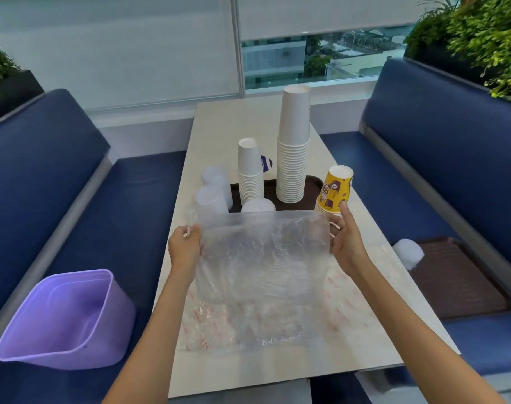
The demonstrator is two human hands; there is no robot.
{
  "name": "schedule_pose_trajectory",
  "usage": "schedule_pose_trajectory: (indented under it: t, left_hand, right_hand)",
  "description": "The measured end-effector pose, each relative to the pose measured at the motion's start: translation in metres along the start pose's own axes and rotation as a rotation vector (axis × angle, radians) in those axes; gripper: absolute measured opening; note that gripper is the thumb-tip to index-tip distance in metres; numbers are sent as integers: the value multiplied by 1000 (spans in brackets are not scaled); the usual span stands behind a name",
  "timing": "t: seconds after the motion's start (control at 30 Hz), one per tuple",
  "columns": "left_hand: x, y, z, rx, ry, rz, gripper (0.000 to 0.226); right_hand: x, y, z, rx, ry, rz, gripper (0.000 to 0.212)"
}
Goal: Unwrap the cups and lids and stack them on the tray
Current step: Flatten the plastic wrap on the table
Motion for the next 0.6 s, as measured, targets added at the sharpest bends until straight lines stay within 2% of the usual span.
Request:
schedule_pose_trajectory:
  t: [0.1, 0.17, 0.23, 0.27, 0.33, 0.47, 0.6]
  left_hand:
    - [1, -5, 16, -62, 20, -39, 17]
    - [3, -9, 28, -88, 42, -65, 15]
    - [8, -11, 37, -100, 63, -79, 16]
    - [12, -13, 41, -111, 83, -69, 18]
    - [20, -18, 55, -183, 182, -1, 29]
    - [48, -18, 103, -233, 530, 214, 47]
    - [72, -12, 131, -226, 574, 317, 24]
  right_hand:
    - [2, 1, -17, 109, -73, 89, 61]
    - [-1, 8, -30, 189, -113, 72, 66]
    - [-1, 20, -41, 288, -127, 37, 62]
    - [-1, 26, -46, 348, -124, 24, 53]
    - [0, 40, -55, 425, -110, -26, 31]
    - [-3, 62, -70, 376, -112, -126, 27]
    - [-2, 68, -76, 360, -75, -161, 25]
Point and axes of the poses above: each hand's wrist, its own x-axis away from the middle knuckle, its own y-axis out of the back of the hand, z = x × y, the point moved 10 cm from there along -x, towards the middle knuckle, and after that the axes turned 6 degrees about -z, right-handed, at the moved point
